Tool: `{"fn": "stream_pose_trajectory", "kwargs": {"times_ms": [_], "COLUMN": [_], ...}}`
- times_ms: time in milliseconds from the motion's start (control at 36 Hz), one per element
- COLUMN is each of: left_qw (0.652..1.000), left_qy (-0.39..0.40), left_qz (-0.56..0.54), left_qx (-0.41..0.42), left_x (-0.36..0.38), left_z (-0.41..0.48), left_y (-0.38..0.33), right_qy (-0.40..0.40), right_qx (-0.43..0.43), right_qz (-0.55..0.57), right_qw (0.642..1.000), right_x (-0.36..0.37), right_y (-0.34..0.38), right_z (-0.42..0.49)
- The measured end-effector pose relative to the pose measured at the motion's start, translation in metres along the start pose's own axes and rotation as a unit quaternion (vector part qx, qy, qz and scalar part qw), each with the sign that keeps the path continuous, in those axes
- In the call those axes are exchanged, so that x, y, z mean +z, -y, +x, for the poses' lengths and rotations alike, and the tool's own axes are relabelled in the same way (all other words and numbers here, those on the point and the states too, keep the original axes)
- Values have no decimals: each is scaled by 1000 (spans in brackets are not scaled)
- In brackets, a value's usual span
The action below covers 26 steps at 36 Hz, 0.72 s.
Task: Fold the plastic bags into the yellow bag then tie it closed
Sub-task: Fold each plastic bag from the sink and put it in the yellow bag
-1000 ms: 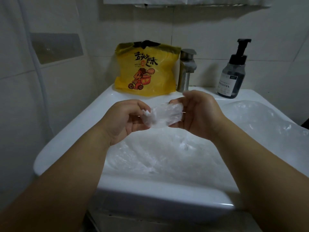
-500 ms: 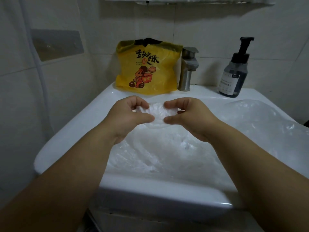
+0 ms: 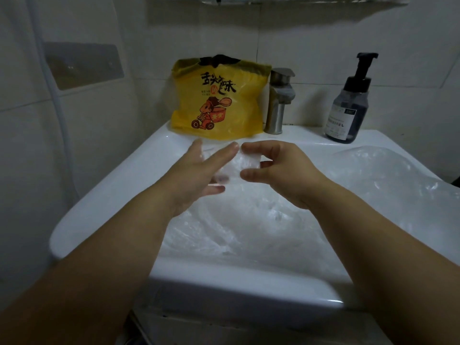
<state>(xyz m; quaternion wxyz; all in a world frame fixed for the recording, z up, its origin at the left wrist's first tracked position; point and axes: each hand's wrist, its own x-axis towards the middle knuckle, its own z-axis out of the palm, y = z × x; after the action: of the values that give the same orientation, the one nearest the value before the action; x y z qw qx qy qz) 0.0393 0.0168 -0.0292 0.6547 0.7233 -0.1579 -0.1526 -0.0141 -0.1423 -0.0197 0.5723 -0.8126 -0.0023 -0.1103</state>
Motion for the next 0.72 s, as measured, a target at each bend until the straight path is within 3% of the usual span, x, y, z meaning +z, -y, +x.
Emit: {"fn": "stream_pose_trajectory", "kwargs": {"times_ms": [139,389,722], "left_qw": [999,997,975], "left_qy": [-36,-24,-61], "left_qz": [-8,-48,82], "left_qx": [34,62,196], "left_x": [0,-4,-2], "left_z": [1,2,-2], "left_y": [5,3,7], "right_qy": [19,59,8], "right_qx": [-14,13,12], "right_qz": [9,105,50], "right_qw": [1000,993,999], "right_x": [6,7,-1], "right_y": [-2,-2,-4], "right_z": [-1,0,3]}}
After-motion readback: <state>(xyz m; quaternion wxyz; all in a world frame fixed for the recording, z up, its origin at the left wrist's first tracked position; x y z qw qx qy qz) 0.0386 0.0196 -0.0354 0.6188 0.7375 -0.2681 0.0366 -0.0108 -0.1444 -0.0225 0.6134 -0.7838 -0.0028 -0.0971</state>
